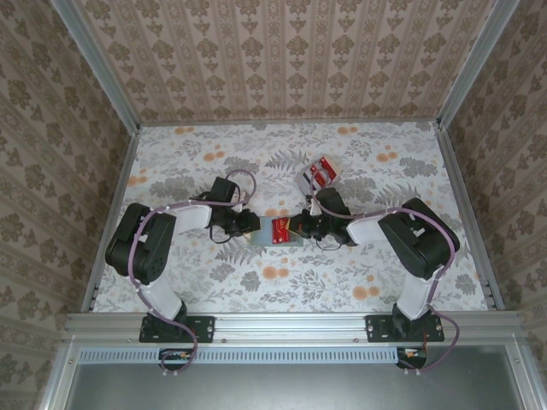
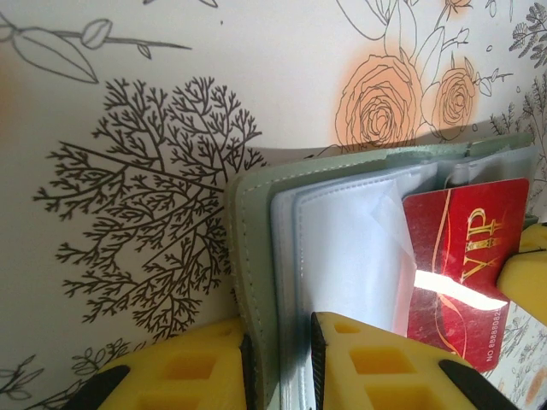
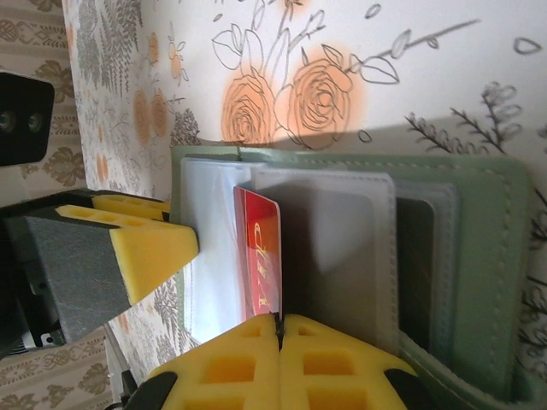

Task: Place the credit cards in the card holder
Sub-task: Insert the credit card into the card slot.

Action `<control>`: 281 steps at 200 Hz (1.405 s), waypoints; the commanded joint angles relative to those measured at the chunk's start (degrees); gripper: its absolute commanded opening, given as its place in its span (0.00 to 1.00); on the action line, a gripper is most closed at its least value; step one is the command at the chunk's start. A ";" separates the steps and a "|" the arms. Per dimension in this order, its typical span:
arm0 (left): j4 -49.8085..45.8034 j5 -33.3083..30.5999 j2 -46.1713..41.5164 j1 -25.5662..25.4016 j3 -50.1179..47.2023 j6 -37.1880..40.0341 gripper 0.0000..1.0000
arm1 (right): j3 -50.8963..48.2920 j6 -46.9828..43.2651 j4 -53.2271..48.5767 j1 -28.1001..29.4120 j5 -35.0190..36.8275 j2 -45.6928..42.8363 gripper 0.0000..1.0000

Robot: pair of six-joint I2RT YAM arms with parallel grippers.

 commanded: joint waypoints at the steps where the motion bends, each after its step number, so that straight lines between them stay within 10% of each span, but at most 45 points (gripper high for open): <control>1: 1.66 -0.03 3.64 -2.02 -1.24 -0.45 0.25 | 1.43 -0.06 0.56 -0.33 -0.28 2.06 0.02; 281: 1.10 -0.47 4.94 -3.42 0.78 -1.13 0.32 | 9.47 -3.58 -11.73 9.18 10.28 3.04 0.02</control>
